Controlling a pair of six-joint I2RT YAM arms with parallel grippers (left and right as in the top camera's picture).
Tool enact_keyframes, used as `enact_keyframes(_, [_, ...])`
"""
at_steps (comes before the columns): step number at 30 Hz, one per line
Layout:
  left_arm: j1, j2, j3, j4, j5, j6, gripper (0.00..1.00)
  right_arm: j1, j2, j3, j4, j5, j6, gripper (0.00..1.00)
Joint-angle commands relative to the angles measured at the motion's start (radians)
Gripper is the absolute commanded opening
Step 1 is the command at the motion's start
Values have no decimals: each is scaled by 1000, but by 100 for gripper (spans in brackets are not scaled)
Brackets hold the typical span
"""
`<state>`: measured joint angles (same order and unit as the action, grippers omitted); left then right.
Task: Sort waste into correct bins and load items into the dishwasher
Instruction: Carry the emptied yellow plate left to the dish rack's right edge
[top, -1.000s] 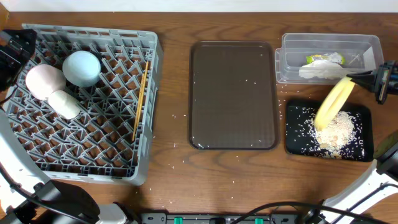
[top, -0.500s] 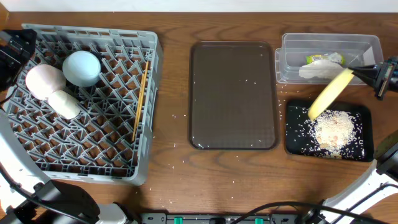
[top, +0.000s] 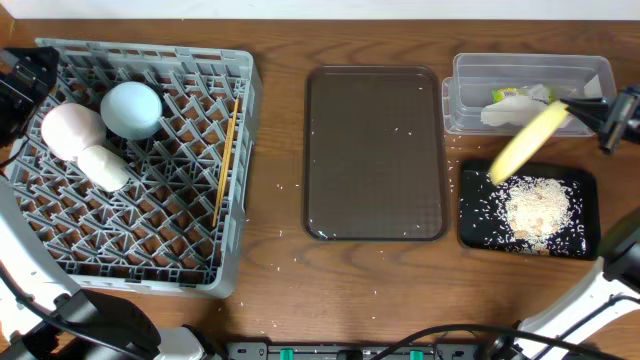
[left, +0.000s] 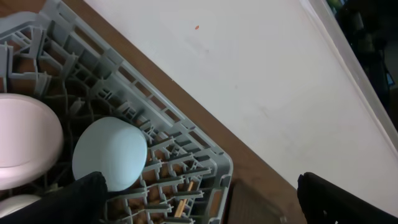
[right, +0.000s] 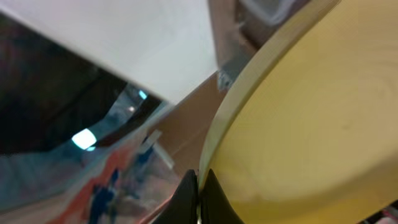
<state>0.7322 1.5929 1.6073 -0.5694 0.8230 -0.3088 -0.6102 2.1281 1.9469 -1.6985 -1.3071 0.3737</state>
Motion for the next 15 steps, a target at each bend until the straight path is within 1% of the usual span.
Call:
enact_keyframes(1, [2,-20,0,2,-5,21,99,101,-49,0,-3,-108,-12,1])
enact_keyframes(3, [2,-20,0,2,-5,21,98,165,-49,0,15,-106,-12,1])
enact_keyframes(5, [2,-20,0,2,-5,21,98,237,-49,0,81,-101,-11,1])
enact_keyframes(8, [2,-20,0,2,-5,21,98,358,-49,0,239,-12,25,1])
enact_keyframes(12, [2,-20,0,2,-5,21,98,520,-49,0,454,183,152,1])
enact_keyframes(15, [2,-20,0,2,-5,21,98,630,-48,0,624,228,214,1])
